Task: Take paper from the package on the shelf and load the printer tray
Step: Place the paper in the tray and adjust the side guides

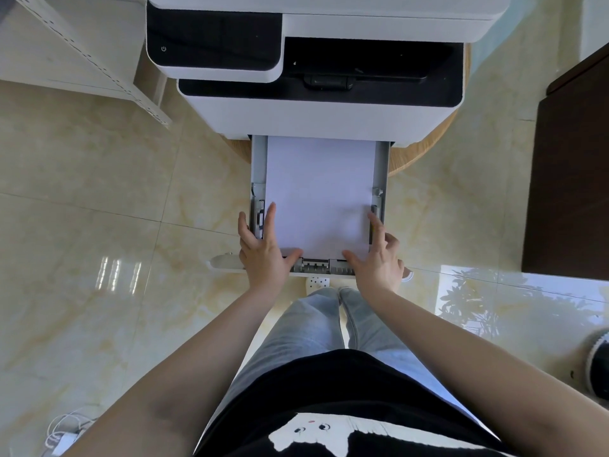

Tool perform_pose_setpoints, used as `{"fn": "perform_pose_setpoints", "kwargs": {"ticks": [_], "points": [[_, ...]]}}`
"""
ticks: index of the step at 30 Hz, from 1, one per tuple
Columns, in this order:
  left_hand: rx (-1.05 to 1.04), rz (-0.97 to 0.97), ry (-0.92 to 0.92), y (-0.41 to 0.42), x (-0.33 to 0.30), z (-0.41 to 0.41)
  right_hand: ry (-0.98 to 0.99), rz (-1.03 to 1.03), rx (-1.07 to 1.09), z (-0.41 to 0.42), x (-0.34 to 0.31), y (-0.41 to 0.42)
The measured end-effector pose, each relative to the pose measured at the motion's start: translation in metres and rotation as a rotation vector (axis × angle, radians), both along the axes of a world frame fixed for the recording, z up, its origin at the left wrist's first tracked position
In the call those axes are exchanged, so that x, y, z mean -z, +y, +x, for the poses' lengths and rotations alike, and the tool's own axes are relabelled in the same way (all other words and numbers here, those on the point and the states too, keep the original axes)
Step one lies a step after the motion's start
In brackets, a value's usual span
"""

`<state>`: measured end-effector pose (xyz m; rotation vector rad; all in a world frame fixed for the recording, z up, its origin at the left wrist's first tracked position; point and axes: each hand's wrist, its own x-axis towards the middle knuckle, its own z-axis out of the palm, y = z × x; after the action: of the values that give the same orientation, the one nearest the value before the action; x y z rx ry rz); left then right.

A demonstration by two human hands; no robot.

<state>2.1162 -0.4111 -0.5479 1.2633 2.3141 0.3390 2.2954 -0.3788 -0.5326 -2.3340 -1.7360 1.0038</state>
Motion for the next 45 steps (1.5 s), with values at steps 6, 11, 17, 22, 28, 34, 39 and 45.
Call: {"fn": "perform_pose_setpoints", "kwargs": {"ticks": [6,11,17,22,28,34,39,45], "points": [[-0.005,-0.010,0.013,0.001,0.005,0.000,-0.052,-0.028,-0.041,-0.002,0.005,0.000],[-0.008,-0.019,-0.006,0.001,0.003,-0.001,-0.024,-0.024,-0.026,-0.002,0.006,0.000],[-0.103,0.187,-0.133,-0.003,-0.004,-0.014,0.203,0.073,0.113,0.009,0.005,-0.004],[-0.276,0.224,-0.120,0.003,-0.006,-0.024,0.258,0.049,0.239,0.012,0.008,0.003],[-0.347,0.220,-0.130,0.010,0.000,-0.030,0.288,0.045,0.327,0.011,0.011,0.017],[-0.389,0.245,-0.193,0.013,0.006,-0.036,0.306,0.041,0.420,0.011,0.016,0.027],[-0.446,0.240,-0.232,0.014,0.009,-0.037,0.310,0.037,0.494,0.008,0.018,0.030],[-0.446,0.202,-0.219,0.016,0.007,-0.037,0.360,0.030,0.523,0.010,0.019,0.033]]}}
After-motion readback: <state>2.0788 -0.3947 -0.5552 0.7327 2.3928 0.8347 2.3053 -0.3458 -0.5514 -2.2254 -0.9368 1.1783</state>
